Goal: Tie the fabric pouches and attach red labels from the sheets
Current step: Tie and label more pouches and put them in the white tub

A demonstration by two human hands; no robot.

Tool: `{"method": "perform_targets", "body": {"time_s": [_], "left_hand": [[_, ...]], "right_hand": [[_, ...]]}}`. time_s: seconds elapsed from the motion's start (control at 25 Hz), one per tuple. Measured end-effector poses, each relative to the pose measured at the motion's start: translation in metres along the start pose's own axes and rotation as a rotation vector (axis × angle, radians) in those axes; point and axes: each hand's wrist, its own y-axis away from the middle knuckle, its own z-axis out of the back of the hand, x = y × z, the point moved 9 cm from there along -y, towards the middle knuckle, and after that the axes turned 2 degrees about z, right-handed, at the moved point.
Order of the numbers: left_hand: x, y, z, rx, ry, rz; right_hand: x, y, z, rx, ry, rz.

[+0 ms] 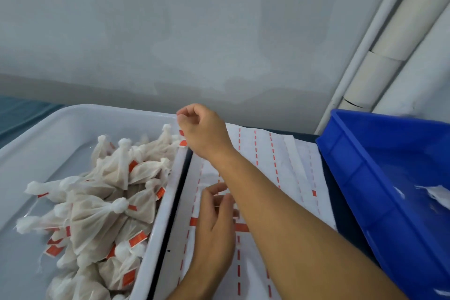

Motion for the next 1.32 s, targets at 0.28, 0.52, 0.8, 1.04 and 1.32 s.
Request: {"method": "perform_targets", "body": {"time_s": [0.28,0.52,0.8,1.04,1.32], "left_hand": [[0.006,-0.003,0.002,0.018,-0.214,-0.011],[0.003,0.001,-0.006,0.011,-0.328,0.015],[0.003,-0.001,-0.019,0.018,-0.392,0.042],[0.006,-0.006,-0.019,-0.008,-0.441,0.074],[0.008,-0.008,-0.022,0.014,-0.413,0.082]], "right_hand": [[0.036,0.01,0.196,-0.389,0.342,0.091],[-0.028,0.07,0.372,-0.515,0.645,-0.338],[-0.163,0.16,0.406,-0.254,0.623,-0.827],[-0.196,0.164,0.395,-0.253,0.489,-0.843],[-0.201,0.126,0.39,-0.253,0.563,-0.665]]}}
